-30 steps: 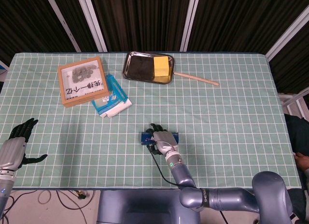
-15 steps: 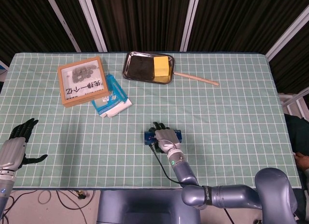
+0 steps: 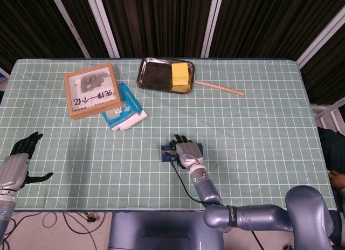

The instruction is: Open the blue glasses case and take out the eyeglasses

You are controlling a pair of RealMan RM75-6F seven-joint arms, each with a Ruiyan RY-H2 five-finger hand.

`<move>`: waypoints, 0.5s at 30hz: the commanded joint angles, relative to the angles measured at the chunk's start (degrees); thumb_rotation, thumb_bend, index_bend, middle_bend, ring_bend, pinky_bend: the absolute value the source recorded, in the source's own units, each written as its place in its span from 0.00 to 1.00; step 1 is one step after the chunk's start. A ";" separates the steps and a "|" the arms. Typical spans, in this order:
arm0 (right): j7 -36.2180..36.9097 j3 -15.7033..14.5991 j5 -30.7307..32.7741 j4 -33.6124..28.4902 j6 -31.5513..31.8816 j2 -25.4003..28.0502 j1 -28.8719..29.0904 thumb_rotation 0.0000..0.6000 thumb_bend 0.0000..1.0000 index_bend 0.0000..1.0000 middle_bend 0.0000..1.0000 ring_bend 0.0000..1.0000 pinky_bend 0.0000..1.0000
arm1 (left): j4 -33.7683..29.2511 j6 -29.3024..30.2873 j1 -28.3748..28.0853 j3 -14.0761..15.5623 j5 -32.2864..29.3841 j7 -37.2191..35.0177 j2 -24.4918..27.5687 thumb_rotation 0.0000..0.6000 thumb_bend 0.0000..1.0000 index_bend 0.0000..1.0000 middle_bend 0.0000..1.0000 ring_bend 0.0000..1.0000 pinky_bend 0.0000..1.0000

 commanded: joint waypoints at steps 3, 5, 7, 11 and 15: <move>-0.28 -0.10 0.74 0.85 -0.50 0.02 0.47 1.00 1.00 0.21 0.00 0.00 0.20 | -0.01 0.10 0.04 -0.04 -0.03 -0.04 0.01 1.00 0.00 0.00 0.00 0.00 0.00; -0.44 0.10 1.10 1.45 -0.73 -0.05 0.85 1.00 1.00 0.21 0.00 0.00 0.20 | 0.00 0.13 0.05 -0.05 -0.04 -0.07 0.00 1.00 0.00 0.00 0.00 0.00 0.00; -0.81 0.39 1.43 2.25 -1.00 -0.10 1.43 1.00 1.00 0.21 0.00 0.00 0.20 | 0.03 0.14 0.06 -0.08 -0.06 -0.11 0.00 1.00 0.00 0.00 0.00 0.00 0.00; -1.78 1.43 2.87 5.03 -1.93 -0.47 2.99 1.00 1.00 0.21 0.00 0.00 0.20 | -0.01 0.20 0.07 -0.11 -0.02 -0.20 0.06 1.00 0.00 0.00 0.00 0.00 0.00; -2.36 3.02 3.90 7.60 -2.44 -0.61 4.57 1.00 1.00 0.18 0.00 0.00 0.20 | 0.04 0.33 0.12 -0.18 -0.05 -0.35 0.09 1.00 0.00 0.00 0.00 0.00 0.00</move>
